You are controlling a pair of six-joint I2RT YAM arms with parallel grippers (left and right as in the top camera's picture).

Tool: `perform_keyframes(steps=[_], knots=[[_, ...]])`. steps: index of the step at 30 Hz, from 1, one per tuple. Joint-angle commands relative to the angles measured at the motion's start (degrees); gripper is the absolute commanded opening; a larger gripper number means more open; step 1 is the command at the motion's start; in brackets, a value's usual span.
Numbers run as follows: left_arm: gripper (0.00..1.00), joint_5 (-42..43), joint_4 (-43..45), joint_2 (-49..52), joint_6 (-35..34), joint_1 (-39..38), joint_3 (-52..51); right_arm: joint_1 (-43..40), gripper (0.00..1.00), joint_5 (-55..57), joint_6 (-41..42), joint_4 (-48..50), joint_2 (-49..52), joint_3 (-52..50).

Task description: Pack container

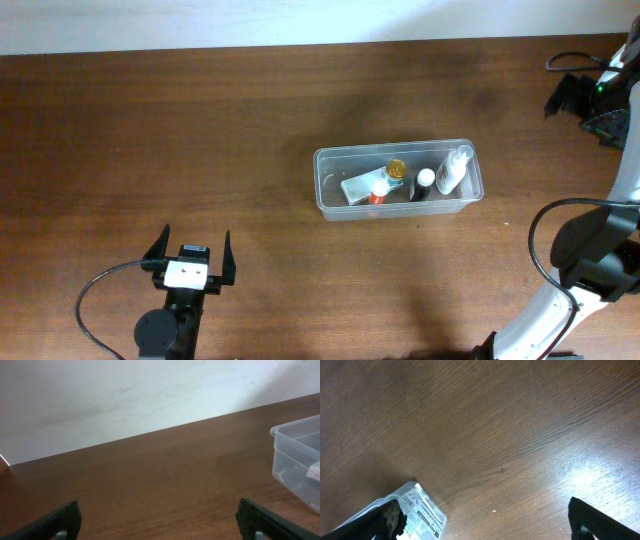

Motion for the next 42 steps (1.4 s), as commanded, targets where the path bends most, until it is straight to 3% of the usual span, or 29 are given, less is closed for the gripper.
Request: perform_keyframes(steps=[1, 32, 42], knots=[[0.99, -0.24, -0.48, -0.55, 0.92, 0.35, -0.11, -0.04, 0.98, 0.11, 0.68, 0.02, 0.22, 0.0], [0.99, -0.24, -0.46, -0.55, 0.92, 0.35, -0.11, -0.04, 0.98, 0.15, 0.66, 0.0, -0.22, 0.0], [0.99, -0.24, -0.46, -0.55, 0.92, 0.35, -0.11, 4.15, 0.98, 5.42, 0.0, -0.17, -11.96, -0.5]])
